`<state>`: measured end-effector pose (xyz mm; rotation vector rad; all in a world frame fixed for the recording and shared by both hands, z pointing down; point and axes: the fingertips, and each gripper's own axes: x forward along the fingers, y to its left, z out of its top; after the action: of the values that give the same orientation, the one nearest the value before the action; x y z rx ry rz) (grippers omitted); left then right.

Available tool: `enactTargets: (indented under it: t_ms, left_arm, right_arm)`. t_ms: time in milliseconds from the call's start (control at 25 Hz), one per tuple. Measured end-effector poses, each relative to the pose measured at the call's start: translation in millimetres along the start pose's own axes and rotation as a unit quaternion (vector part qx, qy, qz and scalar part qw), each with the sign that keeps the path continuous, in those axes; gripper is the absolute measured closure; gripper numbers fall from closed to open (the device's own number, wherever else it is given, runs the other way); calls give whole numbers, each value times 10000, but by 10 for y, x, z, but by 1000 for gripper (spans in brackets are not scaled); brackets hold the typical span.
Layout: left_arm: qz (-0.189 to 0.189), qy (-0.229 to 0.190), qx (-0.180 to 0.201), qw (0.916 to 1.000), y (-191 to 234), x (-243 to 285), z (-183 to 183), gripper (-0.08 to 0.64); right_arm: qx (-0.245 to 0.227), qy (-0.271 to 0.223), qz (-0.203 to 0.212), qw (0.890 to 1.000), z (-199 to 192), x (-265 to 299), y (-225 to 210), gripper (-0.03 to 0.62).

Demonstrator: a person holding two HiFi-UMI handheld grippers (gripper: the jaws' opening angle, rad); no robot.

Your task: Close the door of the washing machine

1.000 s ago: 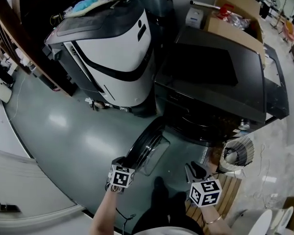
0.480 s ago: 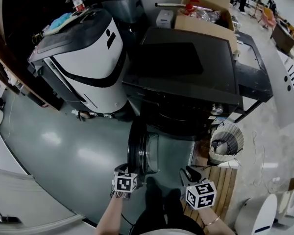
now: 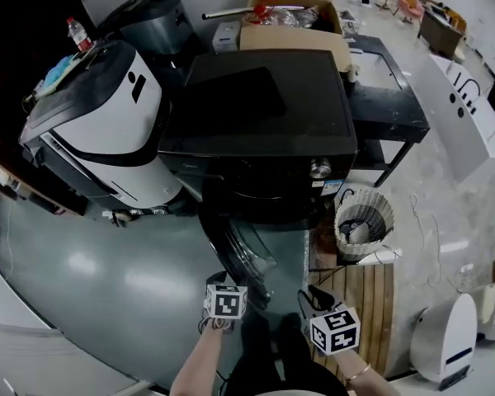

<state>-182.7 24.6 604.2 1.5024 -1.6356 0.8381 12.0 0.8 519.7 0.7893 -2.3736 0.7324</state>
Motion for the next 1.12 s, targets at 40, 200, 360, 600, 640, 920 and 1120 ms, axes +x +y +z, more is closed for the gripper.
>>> enactTargets:
  t_ms: [40,200,360,600,640,920,1120]
  left_arm:
    - [54,-21,114,9999,-70,58,57,324]
    - [42,-119,147,9998,-315,259,304,319]
    - [-69,-207,-33,9998,-547,426,565,321]
    - [24,-400,-319,9987,-727,677,927,321]
    - [38,-408,-382,9984,-746,718,967,319]
    - [-39,-487,-657,9966,-811,893,1207,321]
    - [-157,-442,-689,9965,-843,968,1298,321]
  right_arm:
    - [26,-2,-33,10000,-32,-25,-62,480]
    - [134,13,-143,9998,-159,-72,-268,480]
    - [74,153,-168,9997,-262,-16,-433,477]
    - [-323,268,-220,9989,-262,327,-602,469]
    - [-433,294,-246,9983,-248,416,-647,468]
    - [-1217,663,-363,9897,-177,1104,-963,438]
    - [-1593,922,-412,9821,-181,1493,-1077,426]
